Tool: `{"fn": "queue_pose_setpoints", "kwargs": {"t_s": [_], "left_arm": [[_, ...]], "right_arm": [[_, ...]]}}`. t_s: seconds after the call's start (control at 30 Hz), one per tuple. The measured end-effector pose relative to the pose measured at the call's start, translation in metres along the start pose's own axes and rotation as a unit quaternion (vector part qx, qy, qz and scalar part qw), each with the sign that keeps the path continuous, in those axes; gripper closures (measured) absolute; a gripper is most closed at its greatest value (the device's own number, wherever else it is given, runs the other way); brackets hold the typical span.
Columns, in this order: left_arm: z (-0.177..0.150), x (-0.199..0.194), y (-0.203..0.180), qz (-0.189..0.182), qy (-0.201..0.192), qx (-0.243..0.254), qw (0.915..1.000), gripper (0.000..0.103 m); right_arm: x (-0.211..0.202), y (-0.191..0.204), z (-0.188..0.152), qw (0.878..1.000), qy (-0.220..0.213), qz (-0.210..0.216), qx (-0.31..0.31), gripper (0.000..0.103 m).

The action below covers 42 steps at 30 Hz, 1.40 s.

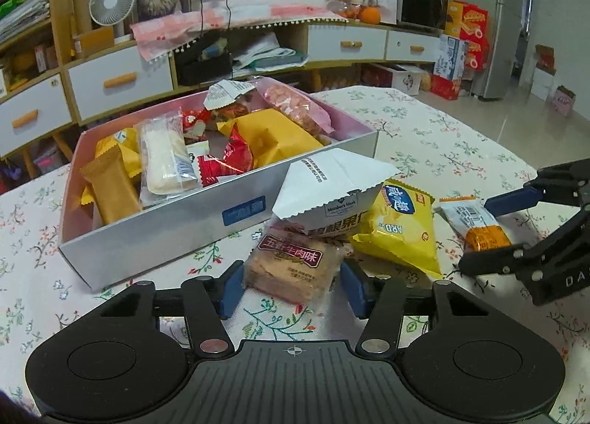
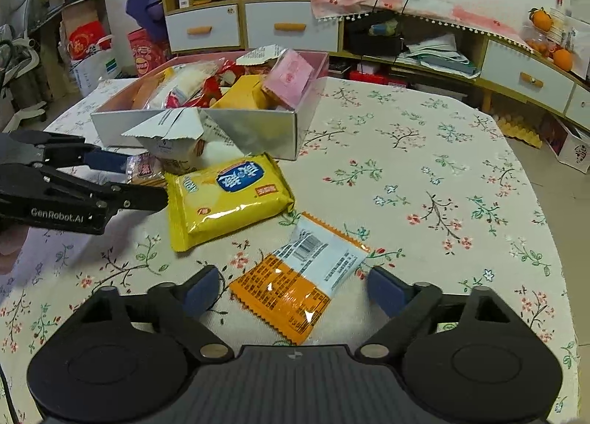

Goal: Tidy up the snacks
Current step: 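Grasp the brown cake packet with the left tool while the right tool grasps the orange packet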

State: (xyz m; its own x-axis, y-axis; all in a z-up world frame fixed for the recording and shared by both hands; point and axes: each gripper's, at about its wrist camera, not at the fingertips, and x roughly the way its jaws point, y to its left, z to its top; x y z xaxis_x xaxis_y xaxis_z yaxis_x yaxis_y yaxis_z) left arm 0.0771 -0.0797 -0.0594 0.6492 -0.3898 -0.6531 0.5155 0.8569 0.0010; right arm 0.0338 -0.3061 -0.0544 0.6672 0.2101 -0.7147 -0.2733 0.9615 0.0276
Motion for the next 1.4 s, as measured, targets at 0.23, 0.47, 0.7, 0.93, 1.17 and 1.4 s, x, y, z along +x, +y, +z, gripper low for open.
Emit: {"fn": "queue_pose_setpoints", "kwargs": {"t_s": [0.23, 0.47, 0.7, 0.93, 1.17, 1.4], "left_arm": [[0.001, -0.002, 0.004, 0.005, 0.009, -0.009, 0.9999, 0.061], [0.003, -0.005, 0.004, -0.001, 0.026, -0.002, 0.9997, 0.056], [0.0, 0.0, 0.003, 0.016, 0.007, 0.022, 0.9996, 0.033], [-0.001, 0.002, 0.006, 0.009, -0.004, 0.01, 0.9999, 0.037], [0.003, -0.004, 0.004, 0.007, 0.008, -0.006, 0.9999, 0.065], [0.006, -0.018, 0.011, 0.012, 0.031, -0.04, 0.9987, 0.065]], "right_arm": [[-0.002, 0.001, 0.001, 1.0, -0.007, 0.0, -0.002, 0.071], [-0.004, 0.001, 0.004, 1.0, -0.002, 0.0, -0.002, 0.084], [-0.005, -0.006, 0.005, 1.0, 0.012, 0.007, -0.011, 0.081], [-0.002, -0.004, 0.005, 1.0, 0.009, 0.002, -0.002, 0.068], [-0.001, -0.006, 0.008, 1.0, 0.002, -0.009, 0.015, 0.09], [-0.005, -0.004, 0.015, 1.0, 0.011, -0.009, 0.021, 0.093]]}}
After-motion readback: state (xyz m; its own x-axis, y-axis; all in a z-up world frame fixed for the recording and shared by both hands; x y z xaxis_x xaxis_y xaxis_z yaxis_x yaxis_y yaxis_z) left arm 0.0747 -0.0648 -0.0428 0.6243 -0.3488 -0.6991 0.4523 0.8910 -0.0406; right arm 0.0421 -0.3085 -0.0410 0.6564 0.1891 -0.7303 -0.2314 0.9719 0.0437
